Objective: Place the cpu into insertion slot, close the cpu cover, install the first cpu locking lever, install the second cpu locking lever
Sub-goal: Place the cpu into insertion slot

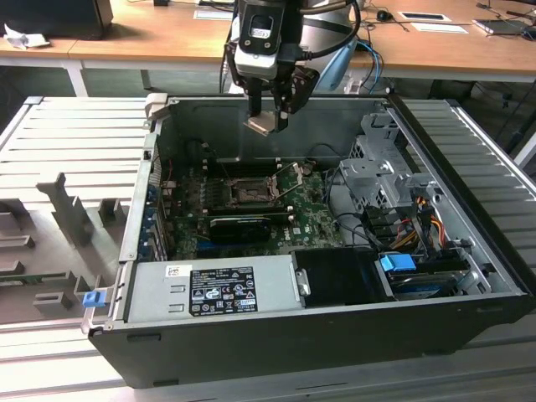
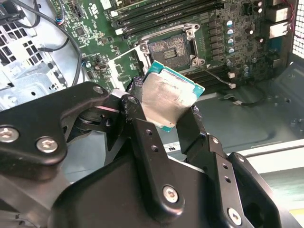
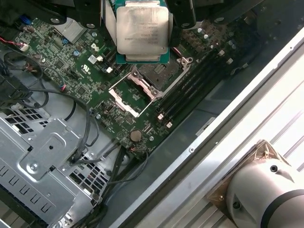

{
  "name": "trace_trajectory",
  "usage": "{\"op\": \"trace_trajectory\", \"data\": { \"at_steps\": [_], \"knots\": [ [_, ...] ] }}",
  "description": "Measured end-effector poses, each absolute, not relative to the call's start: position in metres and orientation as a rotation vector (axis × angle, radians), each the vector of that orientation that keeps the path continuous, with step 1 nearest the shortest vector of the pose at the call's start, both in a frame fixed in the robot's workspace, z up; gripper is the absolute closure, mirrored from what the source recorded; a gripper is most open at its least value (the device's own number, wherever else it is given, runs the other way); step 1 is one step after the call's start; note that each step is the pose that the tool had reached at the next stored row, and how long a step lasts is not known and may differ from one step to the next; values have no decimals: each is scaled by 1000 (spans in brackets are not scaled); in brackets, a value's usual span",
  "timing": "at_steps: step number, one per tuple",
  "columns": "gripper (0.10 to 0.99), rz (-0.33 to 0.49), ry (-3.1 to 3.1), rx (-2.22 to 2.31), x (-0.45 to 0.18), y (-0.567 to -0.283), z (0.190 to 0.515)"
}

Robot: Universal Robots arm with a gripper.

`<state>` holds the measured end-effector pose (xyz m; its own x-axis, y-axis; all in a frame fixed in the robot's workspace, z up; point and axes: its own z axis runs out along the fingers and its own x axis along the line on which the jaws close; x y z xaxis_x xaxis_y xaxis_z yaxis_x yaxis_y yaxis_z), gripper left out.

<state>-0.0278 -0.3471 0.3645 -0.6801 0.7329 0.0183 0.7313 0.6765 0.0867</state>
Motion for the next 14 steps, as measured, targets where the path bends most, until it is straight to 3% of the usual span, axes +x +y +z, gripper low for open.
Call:
{"op": "trace_trajectory", "data": {
  "at_steps": [14],
  "knots": [
    [561, 137, 2819, 1334, -28, -347, 361]
  ]
}}
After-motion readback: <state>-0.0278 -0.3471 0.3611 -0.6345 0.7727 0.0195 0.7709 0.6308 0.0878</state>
